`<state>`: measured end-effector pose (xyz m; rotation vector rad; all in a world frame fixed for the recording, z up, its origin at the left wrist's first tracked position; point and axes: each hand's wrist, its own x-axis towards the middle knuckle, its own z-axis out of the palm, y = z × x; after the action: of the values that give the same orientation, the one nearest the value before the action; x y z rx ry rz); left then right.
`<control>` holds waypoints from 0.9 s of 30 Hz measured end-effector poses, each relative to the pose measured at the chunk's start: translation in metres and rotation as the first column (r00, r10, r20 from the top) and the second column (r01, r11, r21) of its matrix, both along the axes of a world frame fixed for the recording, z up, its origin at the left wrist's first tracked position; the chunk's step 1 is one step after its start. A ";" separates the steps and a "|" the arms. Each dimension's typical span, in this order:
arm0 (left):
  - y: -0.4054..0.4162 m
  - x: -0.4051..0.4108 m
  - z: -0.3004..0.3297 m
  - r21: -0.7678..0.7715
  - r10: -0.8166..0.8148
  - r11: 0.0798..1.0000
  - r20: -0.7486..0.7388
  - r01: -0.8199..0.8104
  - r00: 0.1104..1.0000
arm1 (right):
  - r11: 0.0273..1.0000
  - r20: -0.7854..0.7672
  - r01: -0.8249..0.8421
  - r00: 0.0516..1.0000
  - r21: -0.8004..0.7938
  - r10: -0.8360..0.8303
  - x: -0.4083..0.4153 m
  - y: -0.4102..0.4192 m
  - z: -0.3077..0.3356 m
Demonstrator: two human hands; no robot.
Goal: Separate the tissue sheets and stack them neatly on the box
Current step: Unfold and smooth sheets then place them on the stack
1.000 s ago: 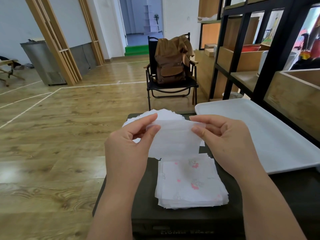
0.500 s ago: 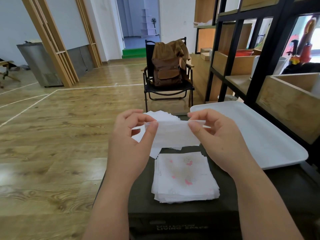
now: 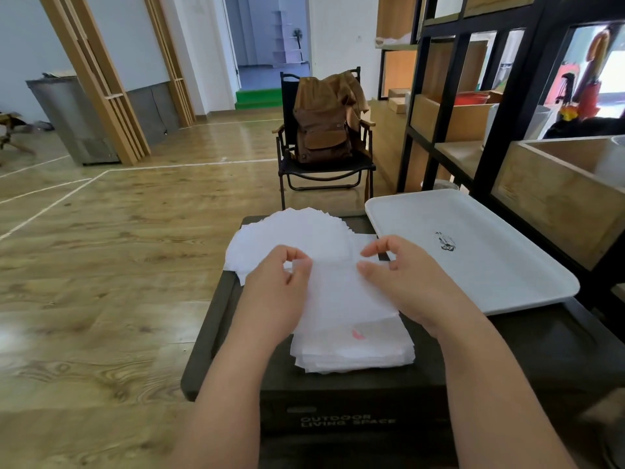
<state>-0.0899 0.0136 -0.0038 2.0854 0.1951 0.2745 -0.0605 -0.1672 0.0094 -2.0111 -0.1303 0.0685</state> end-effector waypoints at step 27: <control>-0.006 0.002 -0.024 0.488 -0.007 0.856 -0.311 0.167 0.950 | 0.786 0.032 0.129 0.990 -0.605 -0.138 -0.005 0.027 -0.043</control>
<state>-0.0877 0.0075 -0.0276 2.6579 0.2239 -0.0640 -0.0651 -0.1405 -0.0335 -2.6626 0.0569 0.0353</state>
